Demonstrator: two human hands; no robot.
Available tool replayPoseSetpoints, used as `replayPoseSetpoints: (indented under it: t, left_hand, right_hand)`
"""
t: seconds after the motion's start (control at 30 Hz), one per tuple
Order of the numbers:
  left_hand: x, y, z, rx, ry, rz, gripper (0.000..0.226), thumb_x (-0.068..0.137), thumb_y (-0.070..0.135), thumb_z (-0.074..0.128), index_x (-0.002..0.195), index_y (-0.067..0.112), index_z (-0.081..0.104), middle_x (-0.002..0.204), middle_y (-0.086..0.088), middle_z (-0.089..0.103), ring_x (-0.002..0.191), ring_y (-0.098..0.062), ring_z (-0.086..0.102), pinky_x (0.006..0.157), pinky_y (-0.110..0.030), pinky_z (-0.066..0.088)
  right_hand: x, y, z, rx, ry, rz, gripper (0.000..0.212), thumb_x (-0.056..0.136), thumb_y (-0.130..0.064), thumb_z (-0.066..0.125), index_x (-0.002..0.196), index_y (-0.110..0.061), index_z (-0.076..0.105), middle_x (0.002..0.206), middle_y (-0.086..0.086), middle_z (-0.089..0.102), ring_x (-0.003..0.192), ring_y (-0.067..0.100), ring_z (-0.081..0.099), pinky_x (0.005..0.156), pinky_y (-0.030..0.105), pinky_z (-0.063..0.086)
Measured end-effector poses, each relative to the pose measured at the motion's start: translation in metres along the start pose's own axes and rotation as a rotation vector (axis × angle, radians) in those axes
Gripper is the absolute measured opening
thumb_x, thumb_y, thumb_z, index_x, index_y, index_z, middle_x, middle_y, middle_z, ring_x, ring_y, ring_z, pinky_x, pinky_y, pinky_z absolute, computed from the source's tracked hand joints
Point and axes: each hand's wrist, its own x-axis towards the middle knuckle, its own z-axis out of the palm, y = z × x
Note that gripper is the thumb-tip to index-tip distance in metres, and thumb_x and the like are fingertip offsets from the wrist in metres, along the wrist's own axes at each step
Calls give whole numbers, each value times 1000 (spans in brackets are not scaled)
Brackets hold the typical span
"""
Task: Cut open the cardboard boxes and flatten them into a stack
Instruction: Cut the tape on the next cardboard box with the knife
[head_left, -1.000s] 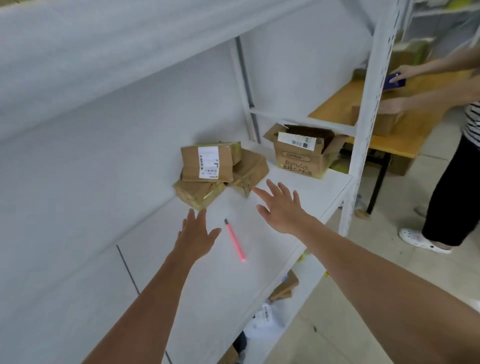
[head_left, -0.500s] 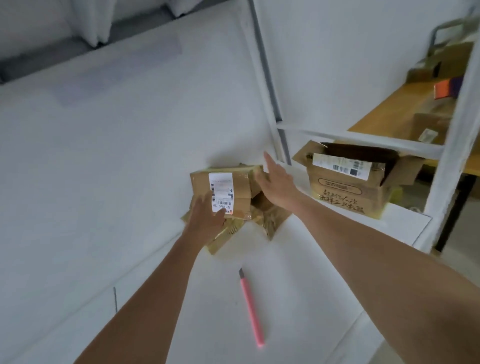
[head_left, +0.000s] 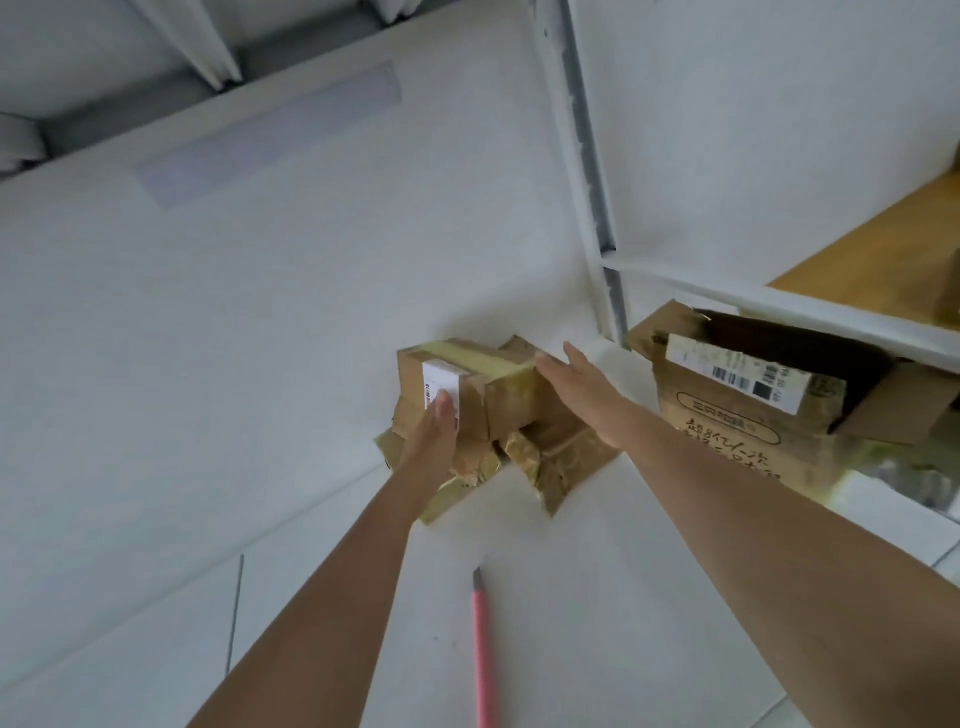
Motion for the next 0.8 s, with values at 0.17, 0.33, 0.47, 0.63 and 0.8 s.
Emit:
replayPoseSetpoints:
  t: [0.17, 0.33, 0.47, 0.63, 0.8]
  left_hand:
    - [-30, 19, -20, -286, -25, -182, 67, 98, 66, 23, 138, 20, 51, 128, 0, 58, 117, -19, 58, 89, -25, 48]
    - [-88, 31, -59, -322, 71, -276, 51, 101, 59, 31, 123, 23, 60, 104, 4, 65, 88, -14, 62, 79, -31, 49]
    - [-128, 21, -101, -217, 252, -330, 44, 101, 54, 38, 114, 16, 58, 106, -1, 63, 95, -21, 62, 89, -42, 52]
    - [-180, -19, -146, -203, 350, -402, 32, 100, 44, 49, 103, 13, 56, 107, -9, 66, 99, -28, 67, 84, -43, 58]
    - [-239, -72, -169, -170, 391, -555, 27, 98, 28, 57, 86, 3, 61, 92, -21, 71, 80, -35, 71, 71, -43, 62]
  right_hand:
    - [-44, -19, 21, 160, -72, -26, 57, 95, -56, 52, 124, -7, 55, 111, 3, 59, 91, 14, 58, 74, 32, 53]
    - [-93, -40, 57, 282, -153, 13, 38, 92, -32, 67, 118, -17, 43, 116, 4, 57, 98, 14, 61, 78, 29, 55]
    - [-138, -62, 88, 321, -294, -8, 50, 90, -19, 70, 132, -18, 44, 110, -8, 61, 94, 3, 63, 73, 16, 53]
    - [-192, -69, 128, 183, -434, -71, 56, 95, -25, 61, 144, -36, 37, 124, -15, 59, 96, -5, 58, 77, 11, 46]
    - [-253, -51, 163, 48, -548, -18, 64, 95, -16, 53, 153, -28, 29, 130, -14, 48, 109, 3, 53, 75, 8, 45]
